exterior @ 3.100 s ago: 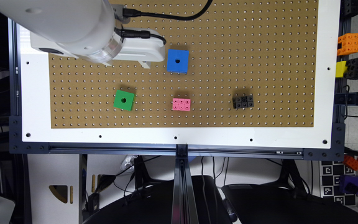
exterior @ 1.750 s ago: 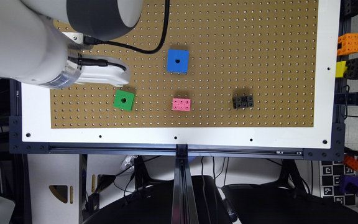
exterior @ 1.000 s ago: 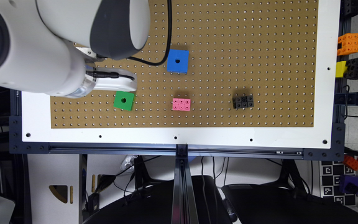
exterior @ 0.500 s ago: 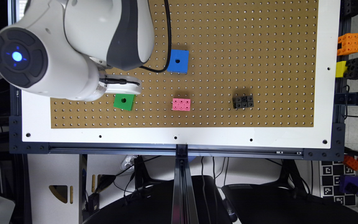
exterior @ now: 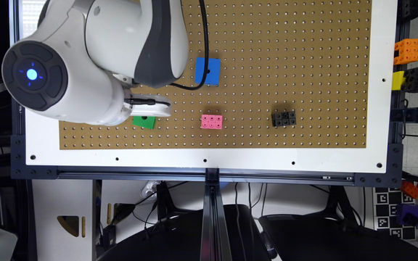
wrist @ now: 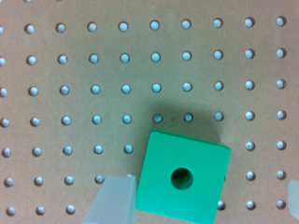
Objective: Pick up green block.
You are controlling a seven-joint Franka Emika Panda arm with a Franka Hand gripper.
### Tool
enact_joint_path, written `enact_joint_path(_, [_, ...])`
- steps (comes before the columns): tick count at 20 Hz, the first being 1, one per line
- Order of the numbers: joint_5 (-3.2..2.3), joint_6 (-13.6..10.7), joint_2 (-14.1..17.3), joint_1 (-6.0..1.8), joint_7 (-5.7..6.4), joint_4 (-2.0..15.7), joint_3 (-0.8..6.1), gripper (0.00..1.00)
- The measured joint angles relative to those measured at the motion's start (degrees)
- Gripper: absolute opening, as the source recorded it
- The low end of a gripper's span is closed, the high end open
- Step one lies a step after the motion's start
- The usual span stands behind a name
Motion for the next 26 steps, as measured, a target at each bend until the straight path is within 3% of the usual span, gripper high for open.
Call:
enact_joint_path(4, [0.0, 1.4, 4.3, -0.04, 0.0, 2.33, -0.02, 1.0])
enact_joint_path(7, [0.0, 1.4, 5.9, -0.27, -0.03, 3.88, -0.04, 1.0])
enact_joint_path(26, [-0.06, 5.1, 10.9, -0.41, -0.03, 4.18, 0.02, 1.0])
